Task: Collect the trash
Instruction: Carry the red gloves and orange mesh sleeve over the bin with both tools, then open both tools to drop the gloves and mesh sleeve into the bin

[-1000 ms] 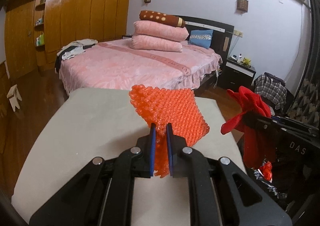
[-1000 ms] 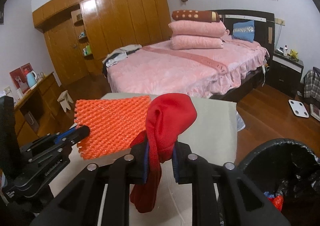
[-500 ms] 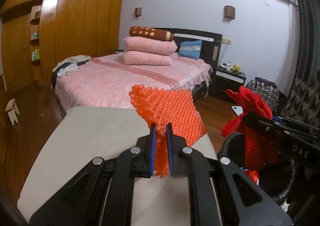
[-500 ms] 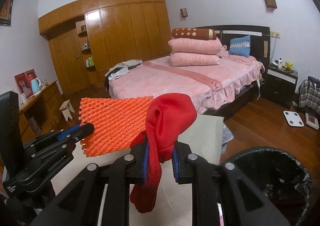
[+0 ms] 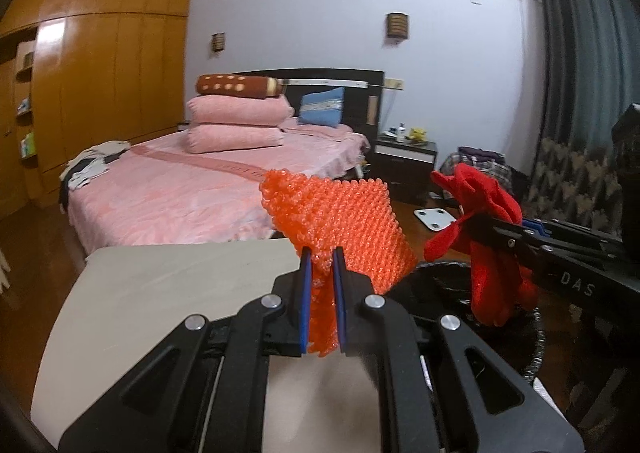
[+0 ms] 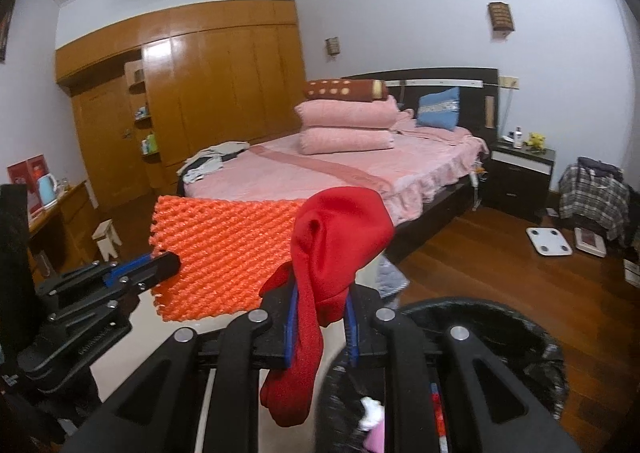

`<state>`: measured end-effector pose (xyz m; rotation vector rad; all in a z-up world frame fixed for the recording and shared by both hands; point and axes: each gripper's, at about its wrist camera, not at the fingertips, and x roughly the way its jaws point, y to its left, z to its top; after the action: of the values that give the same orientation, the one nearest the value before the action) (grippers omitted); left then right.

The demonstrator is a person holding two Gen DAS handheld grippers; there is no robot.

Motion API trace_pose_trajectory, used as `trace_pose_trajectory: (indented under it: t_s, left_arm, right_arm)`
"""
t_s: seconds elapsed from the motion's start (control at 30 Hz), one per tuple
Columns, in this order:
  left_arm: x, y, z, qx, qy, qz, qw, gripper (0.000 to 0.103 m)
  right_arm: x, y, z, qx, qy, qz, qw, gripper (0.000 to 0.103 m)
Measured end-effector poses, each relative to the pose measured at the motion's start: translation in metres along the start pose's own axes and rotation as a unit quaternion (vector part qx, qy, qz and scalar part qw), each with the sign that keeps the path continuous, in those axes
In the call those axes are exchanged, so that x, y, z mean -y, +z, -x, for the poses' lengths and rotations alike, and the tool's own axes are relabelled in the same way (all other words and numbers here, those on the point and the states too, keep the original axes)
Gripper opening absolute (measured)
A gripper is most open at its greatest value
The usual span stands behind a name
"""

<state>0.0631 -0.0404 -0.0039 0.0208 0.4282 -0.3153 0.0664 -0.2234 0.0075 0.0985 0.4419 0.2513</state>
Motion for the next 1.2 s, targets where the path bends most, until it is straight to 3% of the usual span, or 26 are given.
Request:
trace_pose_trajectory:
  t_s: [0.43,0.8,0.9,0.97,1.07,1.2]
  left_arm:
    - [0.069,-0.014,-0.061,-0.047,-0.072,-0.048,0.9952,0.009]
    - [0.115,-0.032,-0.126,-0.103,-0.101,-0.092,0.9852,0.010]
    - [0.121,-0.041,-0.144,-0.120,-0.105,-0.096,0.9825,0.021]
    - [0.120,-0.045,-0.152,-0.130,-0.103,-0.094,0.9817,0.041]
    - [0.113,-0.050,-0.156,-0.140,-0.098,-0.085,0.9816,0.049]
    - [0.101,-0.050,-0.150,-0.142,-0.085,-0.076,0.9832,0.063]
  right_arm:
    - [0.082,-0.028,0.005,-0.032,-0.084,-0.034,0.995,0.019]
    - [0.143,-0.055,-0.016,-0.067,-0.120,-0.060,0.989,0.020]
    - [0.154,-0.067,-0.027,-0.088,-0.129,-0.055,0.986,0.034]
    - [0.158,-0.076,-0.033,-0.098,-0.137,-0.052,0.984,0.042]
    - [0.164,-0.086,-0.036,-0.107,-0.142,-0.058,0.982,0.055]
    - [0.165,-0.091,-0.030,-0.105,-0.146,-0.064,0.982,0.079]
